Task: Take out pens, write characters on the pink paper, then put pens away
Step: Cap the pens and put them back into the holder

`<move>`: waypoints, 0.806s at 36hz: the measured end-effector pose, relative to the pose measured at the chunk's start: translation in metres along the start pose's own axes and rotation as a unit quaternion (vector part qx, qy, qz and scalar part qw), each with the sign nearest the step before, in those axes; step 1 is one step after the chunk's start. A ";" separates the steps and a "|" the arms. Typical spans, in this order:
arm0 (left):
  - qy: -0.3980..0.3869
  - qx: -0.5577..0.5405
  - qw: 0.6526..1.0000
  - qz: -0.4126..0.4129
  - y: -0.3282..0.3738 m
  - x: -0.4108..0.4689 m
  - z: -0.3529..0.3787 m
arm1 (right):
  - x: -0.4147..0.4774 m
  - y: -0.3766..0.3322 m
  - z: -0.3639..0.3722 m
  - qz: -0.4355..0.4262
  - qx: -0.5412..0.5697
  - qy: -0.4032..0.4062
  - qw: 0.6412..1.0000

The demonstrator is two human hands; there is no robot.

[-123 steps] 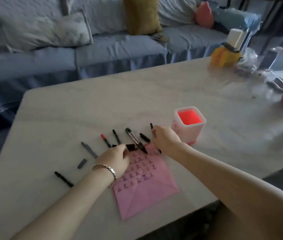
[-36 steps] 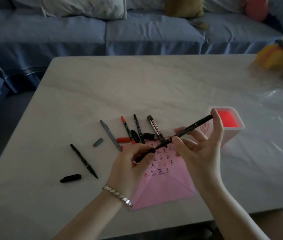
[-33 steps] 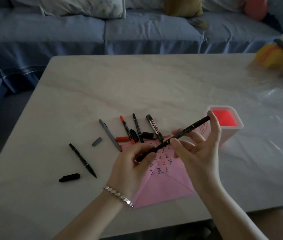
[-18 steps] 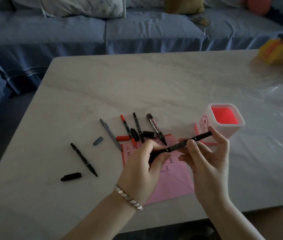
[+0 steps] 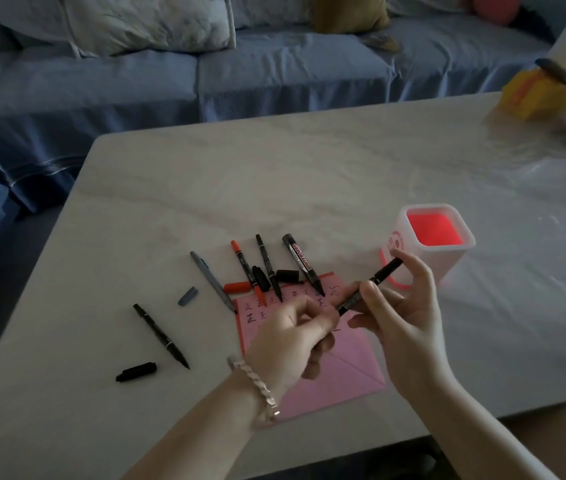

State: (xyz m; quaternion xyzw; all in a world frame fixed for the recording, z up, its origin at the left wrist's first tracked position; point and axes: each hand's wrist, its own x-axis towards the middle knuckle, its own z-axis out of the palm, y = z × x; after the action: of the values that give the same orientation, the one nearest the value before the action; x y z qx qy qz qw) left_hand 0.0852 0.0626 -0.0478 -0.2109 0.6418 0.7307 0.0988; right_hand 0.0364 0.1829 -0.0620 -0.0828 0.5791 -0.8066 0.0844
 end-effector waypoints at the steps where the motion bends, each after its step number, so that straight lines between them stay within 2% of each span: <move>1: 0.024 0.096 0.993 0.064 -0.003 0.002 0.003 | -0.001 0.003 -0.002 0.008 0.007 0.023 1.000; 3: 0.052 0.243 0.954 0.169 -0.009 0.007 0.010 | -0.002 0.010 -0.008 0.017 0.019 0.064 0.998; 5: 0.066 0.315 0.922 0.214 -0.013 0.011 0.015 | -0.003 0.014 -0.014 0.033 0.035 0.091 0.995; 8: 0.069 0.344 0.911 0.217 -0.014 0.019 0.018 | -0.003 0.012 -0.024 0.047 0.031 0.108 0.993; 12: 0.025 0.346 0.916 0.199 -0.010 0.032 0.019 | 0.004 -0.002 -0.036 0.018 -0.052 0.092 0.994; 15: 0.025 0.373 0.901 0.221 -0.009 0.040 0.016 | 0.019 -0.019 -0.046 -0.077 -0.105 0.109 0.985; 18: 0.051 0.421 0.873 0.239 -0.011 0.045 0.008 | 0.036 -0.041 -0.068 -0.241 -0.167 0.188 0.937; 20: 0.059 0.443 0.863 0.237 -0.013 0.044 0.002 | 0.049 -0.048 -0.084 -0.295 -0.194 0.229 0.907; 24: 0.064 0.464 0.857 0.215 -0.015 0.043 -0.013 | 0.072 -0.036 -0.099 -0.254 -0.306 0.243 0.885; 29: 0.092 0.476 0.854 0.188 -0.016 0.044 -0.031 | 0.071 -0.015 -0.097 -0.163 -0.496 0.166 0.836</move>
State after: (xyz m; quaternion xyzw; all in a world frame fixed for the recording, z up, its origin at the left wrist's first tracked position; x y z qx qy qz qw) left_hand 0.0586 0.0289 -0.0838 -0.0798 0.9446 0.3182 -0.0122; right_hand -0.0559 0.2607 -0.0760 -0.0722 0.8852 -0.4147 -0.1982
